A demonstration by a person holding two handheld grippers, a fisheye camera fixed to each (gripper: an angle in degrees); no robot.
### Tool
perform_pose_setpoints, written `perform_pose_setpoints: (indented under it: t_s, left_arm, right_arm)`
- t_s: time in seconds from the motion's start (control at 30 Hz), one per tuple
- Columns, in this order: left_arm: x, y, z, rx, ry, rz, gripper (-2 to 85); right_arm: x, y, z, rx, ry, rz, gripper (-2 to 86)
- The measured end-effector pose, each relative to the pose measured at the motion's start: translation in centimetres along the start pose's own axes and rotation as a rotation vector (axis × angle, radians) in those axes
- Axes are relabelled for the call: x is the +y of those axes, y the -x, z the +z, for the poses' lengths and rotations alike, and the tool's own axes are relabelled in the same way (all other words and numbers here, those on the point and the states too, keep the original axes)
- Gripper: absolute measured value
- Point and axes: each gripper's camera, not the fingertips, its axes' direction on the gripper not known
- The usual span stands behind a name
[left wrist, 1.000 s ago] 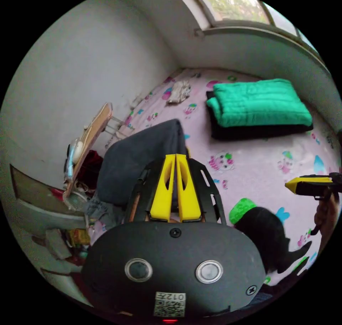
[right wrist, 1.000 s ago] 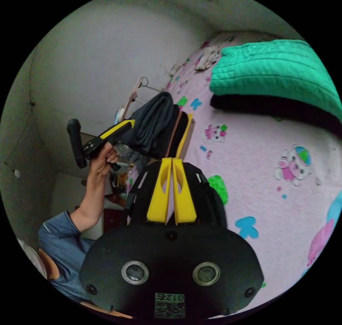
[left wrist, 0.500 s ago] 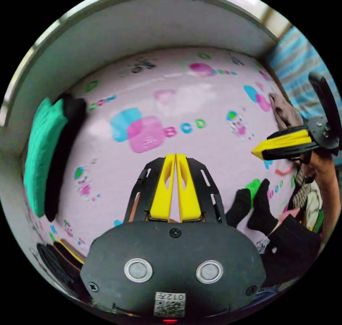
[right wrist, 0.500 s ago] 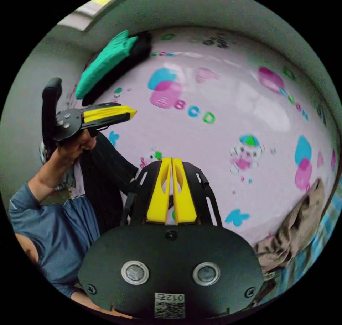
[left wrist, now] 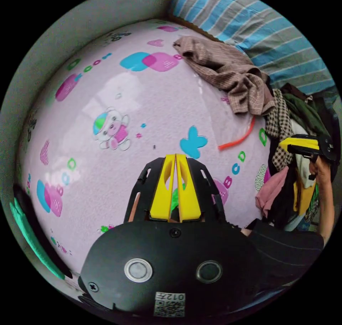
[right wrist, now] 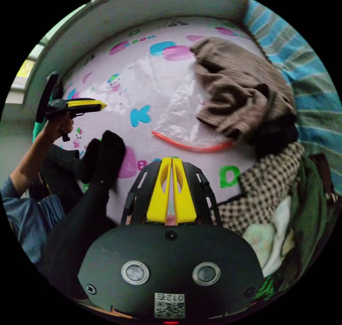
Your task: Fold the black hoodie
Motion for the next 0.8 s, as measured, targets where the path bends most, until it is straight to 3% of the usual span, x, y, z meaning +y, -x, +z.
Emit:
perform_pose_setpoints:
  t_s: [0.3, 0.43, 0.57, 0.7, 0.8]
  left_arm:
    - [-6.6, -10.4, -0.7, 0.075, 0.020, 0.245, 0.7]
    - [-7.7, -12.0, -1.0, 0.074, 0.032, 0.267, 0.7]
    - [-8.3, -12.5, -1.2, 0.081, 0.054, 0.274, 0.8]
    - [-8.3, -12.0, -1.5, 0.063, 0.071, 0.280, 0.8]
    - [-8.2, -10.9, -1.9, 0.059, 0.084, 0.264, 0.9]
  right_arm:
    - [19.8, -11.6, -12.8, 0.599, -0.077, 0.254, 4.4]
    - [28.0, -19.2, -16.9, 0.869, 0.036, 0.475, 9.5]
    - [35.2, -25.9, -16.4, 0.767, 0.205, 0.677, 13.9]
    - [41.0, -28.3, -17.8, 0.827, 0.040, 0.770, 2.8]
    - [44.6, -29.7, -19.8, 0.744, -0.110, 0.836, 0.9]
